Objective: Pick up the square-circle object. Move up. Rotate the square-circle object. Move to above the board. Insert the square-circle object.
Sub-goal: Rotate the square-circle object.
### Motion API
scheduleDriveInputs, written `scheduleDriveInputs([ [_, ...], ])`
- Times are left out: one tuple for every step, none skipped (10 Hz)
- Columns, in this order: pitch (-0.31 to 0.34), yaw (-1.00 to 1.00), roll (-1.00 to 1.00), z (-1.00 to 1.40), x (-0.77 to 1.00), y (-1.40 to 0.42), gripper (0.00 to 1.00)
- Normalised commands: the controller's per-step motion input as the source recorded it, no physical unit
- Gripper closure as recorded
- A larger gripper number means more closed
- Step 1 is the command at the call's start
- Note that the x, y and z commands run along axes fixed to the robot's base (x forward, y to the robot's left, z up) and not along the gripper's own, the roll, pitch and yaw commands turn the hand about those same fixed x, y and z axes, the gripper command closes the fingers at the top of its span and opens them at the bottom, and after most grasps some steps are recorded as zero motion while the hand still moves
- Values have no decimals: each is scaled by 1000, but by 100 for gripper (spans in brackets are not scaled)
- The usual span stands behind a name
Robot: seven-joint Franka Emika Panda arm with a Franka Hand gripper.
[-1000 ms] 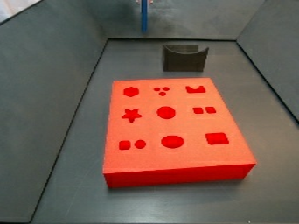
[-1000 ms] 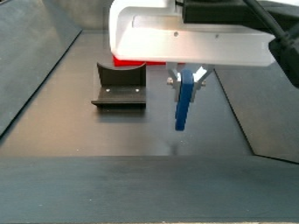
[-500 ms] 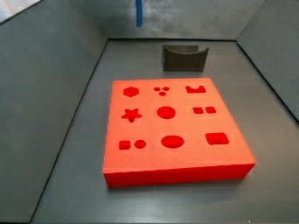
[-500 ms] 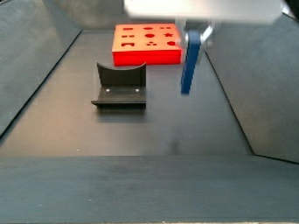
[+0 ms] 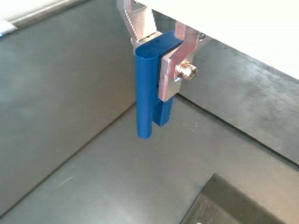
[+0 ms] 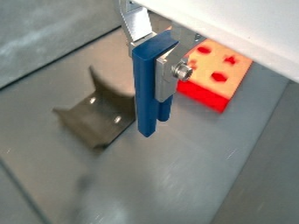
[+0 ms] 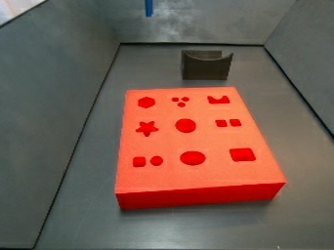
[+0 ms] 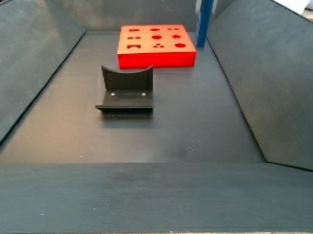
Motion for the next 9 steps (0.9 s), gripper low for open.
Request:
scheduleDriveInputs([
  [32,22,112,247,-73,-511,100],
  [25,22,112,72,-27,-213,100],
  [68,260,26,0,-12,-54,100],
  [65,224,14,0,-13,-34,100],
  [61,247,14,0,0,0,100],
  [56,171,14,-1000,0,0,100],
  [37,120,15,-1000,8,0,100],
  [-3,75,8,-1000,17,-1,100],
  [-18,61,2,-1000,16,-2,100],
])
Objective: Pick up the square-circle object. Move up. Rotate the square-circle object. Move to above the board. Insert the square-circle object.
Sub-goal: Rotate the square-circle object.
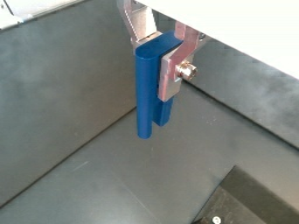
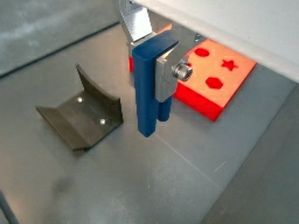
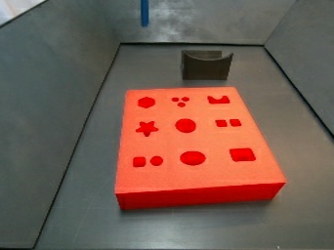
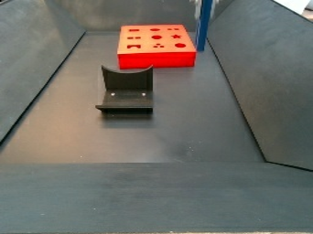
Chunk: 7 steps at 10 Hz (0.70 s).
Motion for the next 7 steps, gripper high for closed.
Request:
scheduleDriveInputs([
  [-46,45,-7,-1000,13,-4,100],
  [-55,39,-14,-1000,16,-5,100],
  [-49,35,-25,-1000,21,-7,100],
  [-47,34,-31,-1000,24,-8,100],
  [-50,29,-43,-1000,28,-12,100],
  [-50,28,-48,-1000,31,-13,100],
  [-50,28,-59,-1000,32,-15,100],
])
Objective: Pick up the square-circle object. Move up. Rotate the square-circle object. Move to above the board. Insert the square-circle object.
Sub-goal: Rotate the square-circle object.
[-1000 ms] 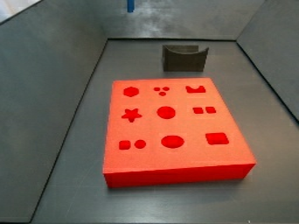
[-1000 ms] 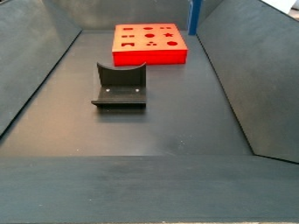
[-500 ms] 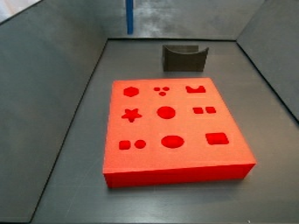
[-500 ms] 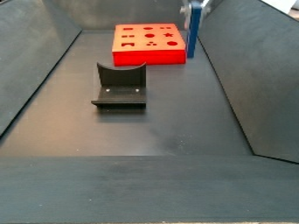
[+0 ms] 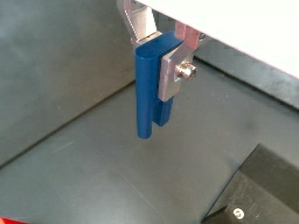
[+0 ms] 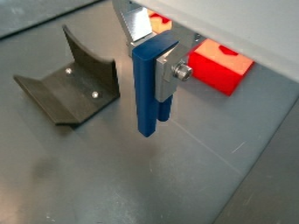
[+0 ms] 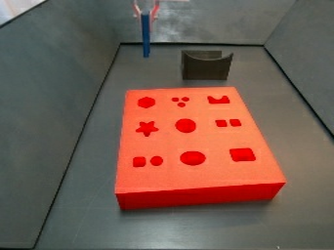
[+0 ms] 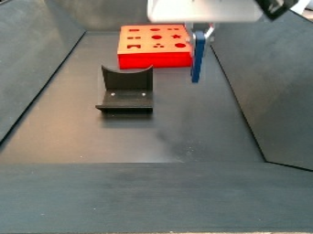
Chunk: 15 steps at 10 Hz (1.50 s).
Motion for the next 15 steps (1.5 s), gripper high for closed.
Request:
scheduleDriveInputs([
  [-58,24,-66,-1000,33,-14,100],
  [-62,23,-73,-856,31,-12,100],
  [-62,23,-78,-763,29,-11,100],
  [-61,22,-88,-584,27,-10,100],
  [-60,23,-93,-498,28,-8,100],
  [-56,26,-105,-328,30,-8,100],
  [-54,27,-115,0,0,0,0],
  [-39,26,-118,1000,0,0,0],
  [-22,25,-117,1000,-17,0,0],
  [-7,22,-112,1000,-28,1,0],
  [4,13,-95,899,-29,7,0],
  [20,3,-75,675,-21,13,0],
  [26,-3,-59,497,-14,13,0],
  [31,-6,-49,373,-14,12,0],
  [7,-1000,-4,0,0,0,0],
])
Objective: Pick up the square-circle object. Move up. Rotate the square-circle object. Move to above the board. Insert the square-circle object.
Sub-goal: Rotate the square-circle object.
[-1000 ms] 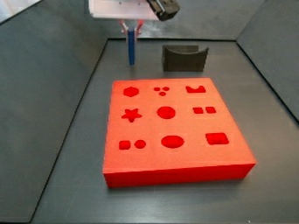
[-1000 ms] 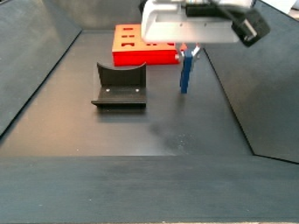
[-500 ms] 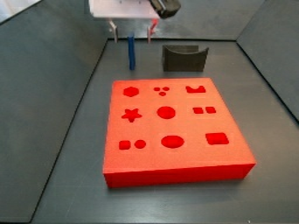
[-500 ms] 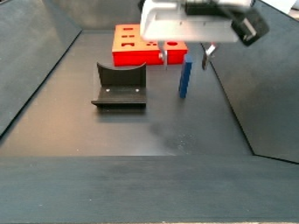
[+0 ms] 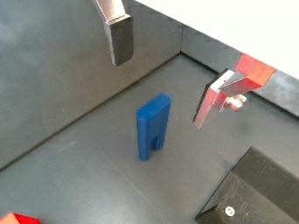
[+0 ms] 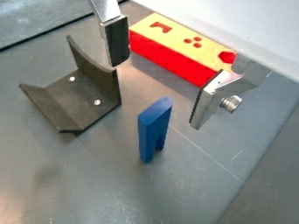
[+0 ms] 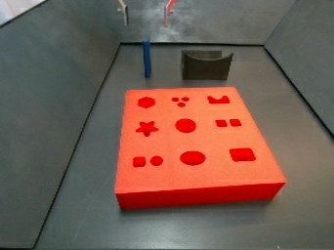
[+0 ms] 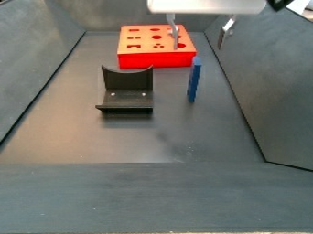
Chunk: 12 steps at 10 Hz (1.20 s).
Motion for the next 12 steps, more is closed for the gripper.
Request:
scheduleDriveInputs([
  [6,-1000,-4,-118,21,2,0],
  [3,-1000,-5,-97,32,7,0],
  [2,-1000,-6,-76,35,7,0],
  [1,-1000,-6,-59,38,10,0],
  [1,-1000,-6,-53,39,10,0],
  [0,-1000,-7,-43,38,10,0],
  [0,-1000,-7,-41,37,11,0],
  [0,-1000,-8,-40,37,11,0],
  [0,-1000,-9,-39,37,11,0],
  [0,-1000,-9,-38,37,12,0],
  [0,-1000,-10,-38,37,12,0],
  [0,-1000,-11,-38,37,12,0],
])
